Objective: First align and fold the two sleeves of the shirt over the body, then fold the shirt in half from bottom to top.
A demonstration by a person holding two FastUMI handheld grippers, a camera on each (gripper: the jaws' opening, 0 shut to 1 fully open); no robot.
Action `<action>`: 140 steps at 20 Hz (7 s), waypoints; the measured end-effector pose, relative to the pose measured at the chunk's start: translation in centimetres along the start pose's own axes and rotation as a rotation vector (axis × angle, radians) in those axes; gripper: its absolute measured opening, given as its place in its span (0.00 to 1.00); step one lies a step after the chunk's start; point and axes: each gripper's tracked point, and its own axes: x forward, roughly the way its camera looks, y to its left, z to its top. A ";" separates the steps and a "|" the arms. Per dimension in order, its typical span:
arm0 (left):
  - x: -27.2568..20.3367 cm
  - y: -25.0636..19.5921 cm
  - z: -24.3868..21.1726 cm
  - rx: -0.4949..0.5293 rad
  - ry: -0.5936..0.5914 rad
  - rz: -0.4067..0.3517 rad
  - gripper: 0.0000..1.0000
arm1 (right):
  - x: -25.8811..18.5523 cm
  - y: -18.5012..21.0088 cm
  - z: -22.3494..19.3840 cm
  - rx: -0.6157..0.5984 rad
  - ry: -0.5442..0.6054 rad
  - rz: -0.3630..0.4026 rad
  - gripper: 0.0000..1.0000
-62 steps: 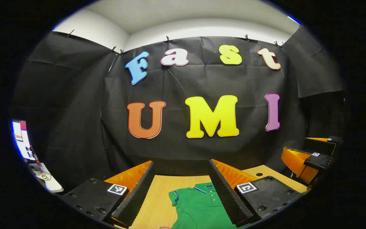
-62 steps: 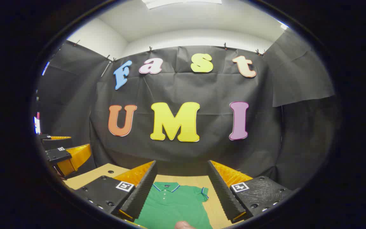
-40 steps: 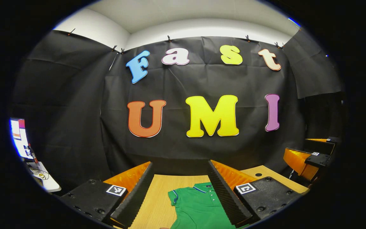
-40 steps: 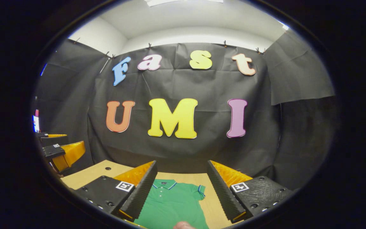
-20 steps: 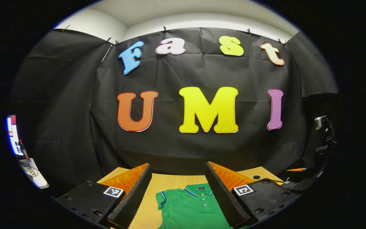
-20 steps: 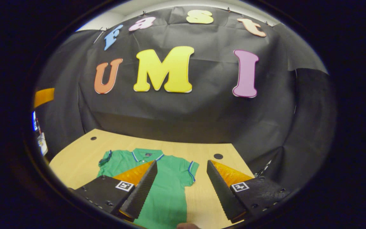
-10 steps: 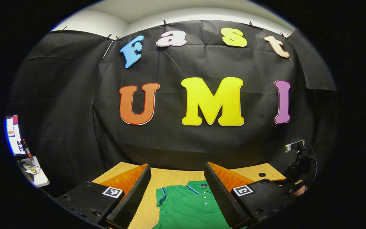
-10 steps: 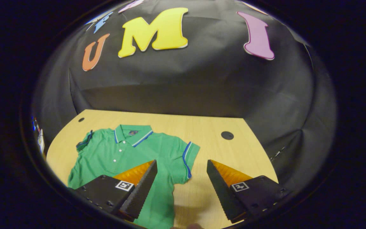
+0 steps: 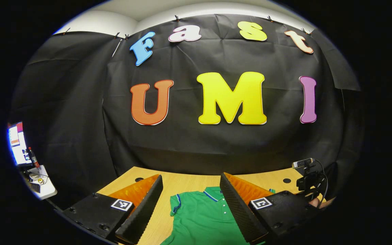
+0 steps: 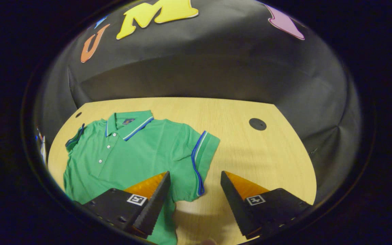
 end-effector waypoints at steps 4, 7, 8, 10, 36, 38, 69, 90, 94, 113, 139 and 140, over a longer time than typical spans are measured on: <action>0.2 -0.4 -0.5 0.016 0.016 -0.008 1.00 | 1.6 -0.8 -0.6 0.010 0.040 -0.012 0.53; 0.3 -0.8 -0.8 0.020 0.024 -0.016 1.00 | 1.8 -0.6 -0.6 0.031 0.047 0.000 0.19; 0.3 -1.0 -0.7 0.020 0.023 -0.021 1.00 | 1.6 -0.7 -0.8 0.021 0.045 0.001 0.16; 0.3 -1.2 -0.6 0.027 0.020 -0.028 1.00 | 1.3 -0.9 -0.1 0.036 0.036 -0.001 0.00; -3.5 6.8 0.5 -0.005 -0.004 0.086 1.00 | -1.2 18.0 4.3 0.048 -0.013 0.142 0.03; -3.6 7.1 0.5 -0.008 -0.003 0.088 1.00 | -1.8 18.6 4.3 0.070 -0.020 0.163 0.29; 17.7 7.3 -25.0 0.069 0.404 -0.168 1.00 | -31.2 7.3 0.8 0.029 -0.322 -0.219 0.97; 19.6 7.6 -23.6 0.074 0.380 -0.286 0.06 | -29.3 11.0 0.2 0.015 -0.267 -0.177 0.95; 19.2 5.6 -19.9 0.060 0.324 -0.327 0.05 | -29.7 10.8 0.3 0.033 -0.284 -0.170 0.95; 18.2 -11.4 -20.2 0.045 0.396 -0.475 0.11 | -32.6 3.6 -0.9 0.153 -0.313 -0.253 0.97; -5.8 2.4 -10.5 0.038 0.173 -0.225 1.00 | -34.2 8.9 -4.3 -0.129 -0.322 0.009 0.97; -6.4 3.1 -11.7 0.035 0.205 -0.219 1.00 | -34.2 8.8 -5.5 -0.136 -0.299 0.009 0.95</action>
